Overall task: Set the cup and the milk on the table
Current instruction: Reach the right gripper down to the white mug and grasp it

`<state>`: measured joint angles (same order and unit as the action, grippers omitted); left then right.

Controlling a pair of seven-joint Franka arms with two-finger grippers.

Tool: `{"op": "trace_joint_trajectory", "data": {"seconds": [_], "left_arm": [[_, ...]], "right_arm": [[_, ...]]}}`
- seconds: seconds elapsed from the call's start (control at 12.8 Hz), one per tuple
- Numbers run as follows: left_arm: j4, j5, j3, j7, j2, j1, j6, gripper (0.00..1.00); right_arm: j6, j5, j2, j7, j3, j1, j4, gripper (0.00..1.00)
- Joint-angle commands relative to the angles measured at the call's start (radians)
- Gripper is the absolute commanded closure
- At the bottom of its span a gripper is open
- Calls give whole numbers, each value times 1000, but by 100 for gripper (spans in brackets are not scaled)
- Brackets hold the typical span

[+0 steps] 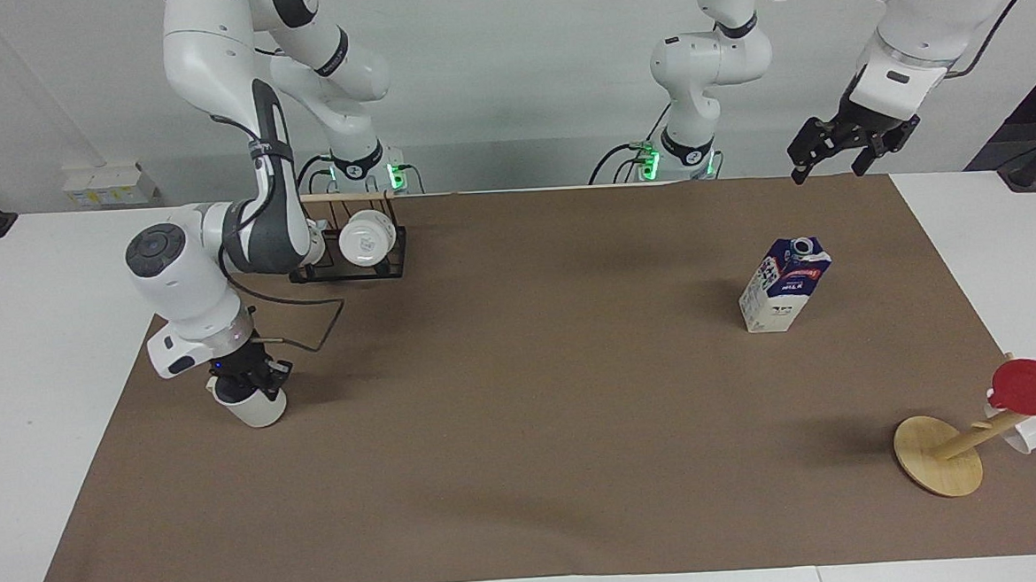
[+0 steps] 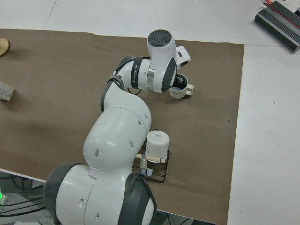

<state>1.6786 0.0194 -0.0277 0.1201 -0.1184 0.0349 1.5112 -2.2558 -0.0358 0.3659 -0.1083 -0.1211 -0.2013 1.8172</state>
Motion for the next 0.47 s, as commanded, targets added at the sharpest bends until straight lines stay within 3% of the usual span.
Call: {"op": "trace_joint_trajectory", "data": {"seconds": [0.0,0.39], "left_arm": [[-7,-13,3,-2,-7,3,-16,0],[-2,-13,11,-56,-9,3,-16,0]], "right_arm": [[25,-9,-33,12,-3,2,1,100],[99,-9,-131,2,-12,42,-58,100]]}}
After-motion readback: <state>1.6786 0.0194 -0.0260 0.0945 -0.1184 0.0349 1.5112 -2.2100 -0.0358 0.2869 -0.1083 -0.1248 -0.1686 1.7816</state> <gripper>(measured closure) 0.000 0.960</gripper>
